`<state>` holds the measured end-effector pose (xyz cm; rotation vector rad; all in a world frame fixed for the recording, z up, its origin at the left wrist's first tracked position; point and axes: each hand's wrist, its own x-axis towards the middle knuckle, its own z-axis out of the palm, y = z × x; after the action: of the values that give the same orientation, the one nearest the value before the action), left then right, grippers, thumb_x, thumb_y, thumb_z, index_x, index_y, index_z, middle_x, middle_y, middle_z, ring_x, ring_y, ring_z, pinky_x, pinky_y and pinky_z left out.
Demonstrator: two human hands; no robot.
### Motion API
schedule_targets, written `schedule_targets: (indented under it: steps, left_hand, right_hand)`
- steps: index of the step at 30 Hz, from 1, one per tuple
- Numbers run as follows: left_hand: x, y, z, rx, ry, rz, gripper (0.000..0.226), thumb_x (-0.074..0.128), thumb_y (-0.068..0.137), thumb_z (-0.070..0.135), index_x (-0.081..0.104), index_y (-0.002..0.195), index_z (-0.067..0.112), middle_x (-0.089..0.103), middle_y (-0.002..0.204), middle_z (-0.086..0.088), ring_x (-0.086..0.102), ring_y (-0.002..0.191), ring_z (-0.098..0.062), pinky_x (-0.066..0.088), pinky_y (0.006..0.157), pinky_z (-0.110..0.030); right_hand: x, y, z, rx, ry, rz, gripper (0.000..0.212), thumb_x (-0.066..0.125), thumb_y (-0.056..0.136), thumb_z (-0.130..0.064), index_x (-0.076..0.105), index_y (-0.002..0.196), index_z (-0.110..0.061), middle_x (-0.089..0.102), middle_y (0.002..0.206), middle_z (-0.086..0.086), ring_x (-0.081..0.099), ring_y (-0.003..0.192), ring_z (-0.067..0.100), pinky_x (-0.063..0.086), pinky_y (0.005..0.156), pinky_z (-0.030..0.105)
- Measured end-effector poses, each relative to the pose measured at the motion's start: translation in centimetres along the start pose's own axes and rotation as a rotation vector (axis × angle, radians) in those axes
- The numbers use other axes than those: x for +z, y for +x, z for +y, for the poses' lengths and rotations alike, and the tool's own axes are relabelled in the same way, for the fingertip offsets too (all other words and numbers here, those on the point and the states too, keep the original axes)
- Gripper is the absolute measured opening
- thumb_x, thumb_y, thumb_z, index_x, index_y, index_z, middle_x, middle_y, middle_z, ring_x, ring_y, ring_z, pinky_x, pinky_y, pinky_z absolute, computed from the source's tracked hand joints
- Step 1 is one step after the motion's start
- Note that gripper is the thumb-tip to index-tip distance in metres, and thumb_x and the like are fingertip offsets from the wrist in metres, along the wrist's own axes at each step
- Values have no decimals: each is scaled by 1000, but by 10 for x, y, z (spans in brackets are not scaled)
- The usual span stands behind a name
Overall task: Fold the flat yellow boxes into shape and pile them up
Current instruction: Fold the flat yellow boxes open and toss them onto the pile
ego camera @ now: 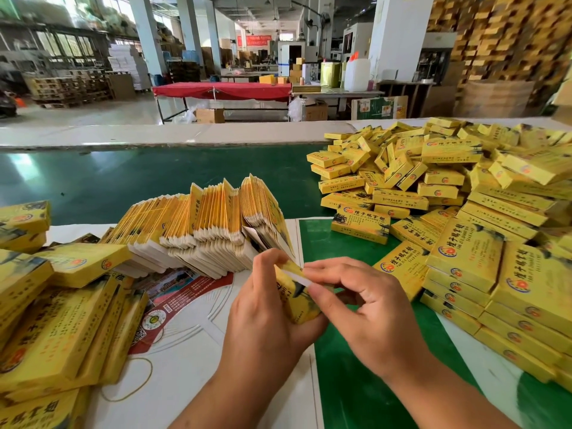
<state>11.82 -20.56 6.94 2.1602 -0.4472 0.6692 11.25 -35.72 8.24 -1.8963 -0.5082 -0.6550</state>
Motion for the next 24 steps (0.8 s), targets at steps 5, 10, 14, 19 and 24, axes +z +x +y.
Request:
schedule_targets:
  steps: [5,10,14,19,24]
  left_hand:
    - [9,0,2,-55,-121,71,59,80,64,42,39,107,38,52,86,13,52,75,-1,39,61,-6]
    - [6,-2,2,-112,-351,20,41,74,76,36,47,107,33,56,81,8,56,69,-10,50,58,-23]
    - [-3,3,0,-168,-565,-23,9,61,86,25,57,94,28,53,69,5,47,61,-6,41,54,-19]
    - [-5,8,2,-247,-740,-42,13,50,91,28,60,85,23,56,69,7,48,64,-6,41,56,-18]
    - [-2,7,1,-247,-678,17,15,55,93,35,61,85,25,59,70,9,51,63,-5,42,56,-19]
  right_hand:
    - [5,-3,4,136,142,23,19,68,87,-23,72,105,-20,76,94,-12,73,86,8,57,72,22]
    - [-3,3,10,72,98,0,15,70,87,-23,75,98,-15,75,105,-13,71,98,3,55,81,16]
    - [-6,4,9,-13,88,-58,13,72,86,-18,75,98,-15,75,108,-9,70,102,4,56,82,19]
    - [-1,2,5,-178,-88,-94,12,73,85,-14,75,97,-15,73,115,-5,67,107,1,56,88,24]
    - [-1,-1,5,-136,-84,-66,15,71,86,-19,73,100,-18,73,109,-8,67,103,1,56,83,23]
